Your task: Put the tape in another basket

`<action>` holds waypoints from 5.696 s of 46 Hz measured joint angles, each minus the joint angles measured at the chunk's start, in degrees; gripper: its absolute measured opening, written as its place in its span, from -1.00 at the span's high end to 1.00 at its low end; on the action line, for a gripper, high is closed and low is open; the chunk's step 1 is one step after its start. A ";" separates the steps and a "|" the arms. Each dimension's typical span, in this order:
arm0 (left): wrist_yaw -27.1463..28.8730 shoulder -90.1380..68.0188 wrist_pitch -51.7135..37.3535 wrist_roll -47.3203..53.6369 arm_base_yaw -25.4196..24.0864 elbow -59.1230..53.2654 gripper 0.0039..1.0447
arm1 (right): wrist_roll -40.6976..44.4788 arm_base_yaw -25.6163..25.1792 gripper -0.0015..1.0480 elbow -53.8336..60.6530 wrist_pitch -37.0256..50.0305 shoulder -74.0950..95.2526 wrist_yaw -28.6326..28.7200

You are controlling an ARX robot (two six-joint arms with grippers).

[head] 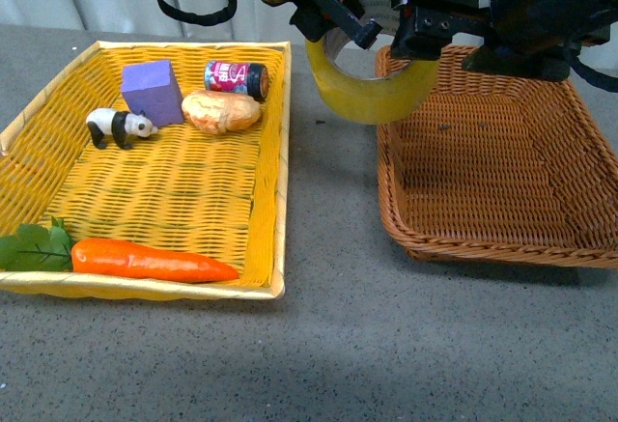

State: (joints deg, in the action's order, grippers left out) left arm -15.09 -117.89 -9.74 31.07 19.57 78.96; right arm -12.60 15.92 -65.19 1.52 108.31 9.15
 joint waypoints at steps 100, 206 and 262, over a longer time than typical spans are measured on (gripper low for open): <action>25.99 8.74 -11.91 -25.53 -3.76 -14.51 -0.88 | 0.33 -10.51 0.07 -8.41 -2.51 16.52 -8.83; 15.21 93.70 -14.45 -31.41 -19.45 -77.81 0.93 | 12.57 -15.89 0.98 64.89 18.38 -88.54 -9.11; 15.08 117.59 9.62 -31.39 -19.45 -77.79 -0.06 | 12.63 -15.89 0.13 64.85 -1.42 -108.10 -9.05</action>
State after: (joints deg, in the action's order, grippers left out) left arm -0.01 -0.30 -0.12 -0.32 0.12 1.17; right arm 0.03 0.03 -0.34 0.10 0.21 0.10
